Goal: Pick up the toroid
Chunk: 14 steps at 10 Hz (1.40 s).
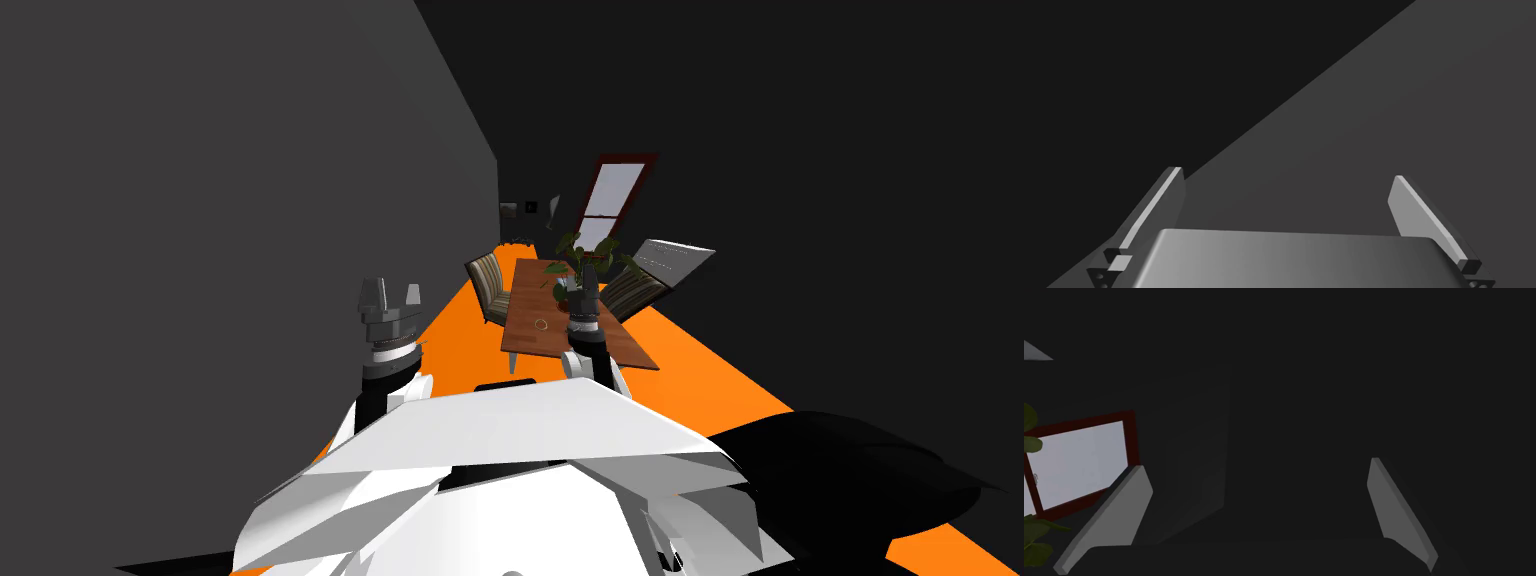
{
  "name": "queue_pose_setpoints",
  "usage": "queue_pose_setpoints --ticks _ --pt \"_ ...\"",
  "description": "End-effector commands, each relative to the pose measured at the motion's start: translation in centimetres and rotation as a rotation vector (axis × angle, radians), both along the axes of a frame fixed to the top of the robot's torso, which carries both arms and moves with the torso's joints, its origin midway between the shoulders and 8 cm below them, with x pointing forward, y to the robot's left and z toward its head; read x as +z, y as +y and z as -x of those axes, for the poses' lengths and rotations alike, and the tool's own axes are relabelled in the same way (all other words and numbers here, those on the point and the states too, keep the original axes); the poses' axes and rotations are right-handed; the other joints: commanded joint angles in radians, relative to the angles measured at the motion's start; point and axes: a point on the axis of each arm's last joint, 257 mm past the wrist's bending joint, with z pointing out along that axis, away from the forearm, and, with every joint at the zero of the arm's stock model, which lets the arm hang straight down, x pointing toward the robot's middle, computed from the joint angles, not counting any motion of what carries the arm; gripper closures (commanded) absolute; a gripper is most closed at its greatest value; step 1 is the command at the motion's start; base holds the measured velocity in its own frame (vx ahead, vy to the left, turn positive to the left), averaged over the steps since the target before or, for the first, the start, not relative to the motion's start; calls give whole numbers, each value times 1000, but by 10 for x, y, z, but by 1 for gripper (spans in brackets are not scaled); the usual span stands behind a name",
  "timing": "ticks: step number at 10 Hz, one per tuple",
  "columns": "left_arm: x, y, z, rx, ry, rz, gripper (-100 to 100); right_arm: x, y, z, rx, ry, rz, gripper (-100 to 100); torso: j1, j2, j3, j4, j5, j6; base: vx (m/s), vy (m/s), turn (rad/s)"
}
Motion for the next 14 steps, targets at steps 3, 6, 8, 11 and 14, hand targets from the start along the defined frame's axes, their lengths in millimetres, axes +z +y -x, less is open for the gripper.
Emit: queue_pose_setpoints --ticks 3,6,8,11,14 --pt "0 0 0 0 0 0 0 -28 12 -10 1 57 141 -100 -2 6 3 1 0 0 -103 -26 116" --pt "0 0 0 0 0 0 0 -62 19 -20 -10 117 290 -100 -5 5 3 1 -1 0 -70 -60 168" --pt "0 0 0 0 0 0 0 -92 20 -28 -19 167 411 -100 -4 3 2 1 -1 0 -54 -39 206" --pt "0 0 0 0 0 0 0 -129 18 -35 -31 225 565 -100 -3 2 1 1 -1 0 -36 -26 167" --pt "0 0 0 0 0 0 0 -171 12 -40 -35 286 725 -100 -3 1 1 0 -1 0 -29 -20 200"
